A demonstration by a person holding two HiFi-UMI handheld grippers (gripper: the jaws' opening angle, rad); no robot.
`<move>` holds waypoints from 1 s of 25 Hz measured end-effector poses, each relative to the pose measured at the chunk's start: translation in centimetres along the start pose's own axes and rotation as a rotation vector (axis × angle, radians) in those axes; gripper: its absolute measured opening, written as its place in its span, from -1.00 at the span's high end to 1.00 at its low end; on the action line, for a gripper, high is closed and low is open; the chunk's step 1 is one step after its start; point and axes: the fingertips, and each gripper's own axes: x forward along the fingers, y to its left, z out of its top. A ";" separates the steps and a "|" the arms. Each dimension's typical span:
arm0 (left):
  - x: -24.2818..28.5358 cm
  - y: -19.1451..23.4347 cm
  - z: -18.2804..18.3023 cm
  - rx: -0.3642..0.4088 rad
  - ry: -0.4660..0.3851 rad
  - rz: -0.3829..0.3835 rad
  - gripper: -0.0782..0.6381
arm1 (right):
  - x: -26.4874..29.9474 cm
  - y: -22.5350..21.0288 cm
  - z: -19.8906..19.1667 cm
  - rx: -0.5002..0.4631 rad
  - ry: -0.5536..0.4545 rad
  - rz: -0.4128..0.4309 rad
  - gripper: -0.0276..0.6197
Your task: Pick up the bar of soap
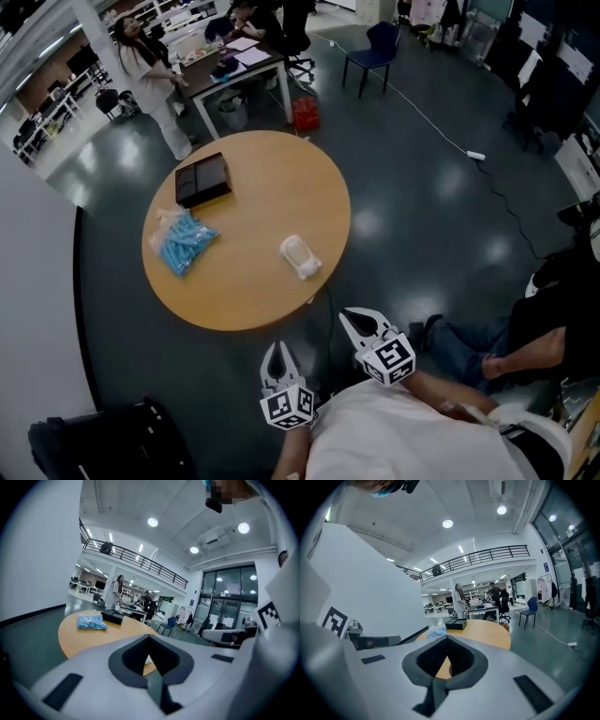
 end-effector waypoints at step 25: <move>17.4 6.3 6.5 0.036 0.045 -0.183 0.76 | 18.6 -5.3 0.6 0.011 0.074 -0.121 0.88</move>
